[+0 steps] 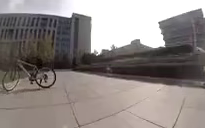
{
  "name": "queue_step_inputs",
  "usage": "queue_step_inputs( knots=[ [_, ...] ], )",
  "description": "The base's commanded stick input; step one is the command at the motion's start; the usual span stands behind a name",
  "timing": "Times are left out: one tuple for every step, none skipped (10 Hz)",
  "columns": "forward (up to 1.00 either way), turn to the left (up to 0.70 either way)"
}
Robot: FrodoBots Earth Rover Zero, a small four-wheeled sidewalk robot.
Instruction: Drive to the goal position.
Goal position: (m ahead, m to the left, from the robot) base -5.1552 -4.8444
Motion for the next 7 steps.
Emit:
queue_step_inputs(
  knots=[
    [0.0,-0.04],
    [0.0,-0.6],
    [0.0,-0.7],
    [0.0,-0.7],
    [0.0,-0.7],
    [0.0,-0.7],
    [0.0,-0.7]
  ],
)
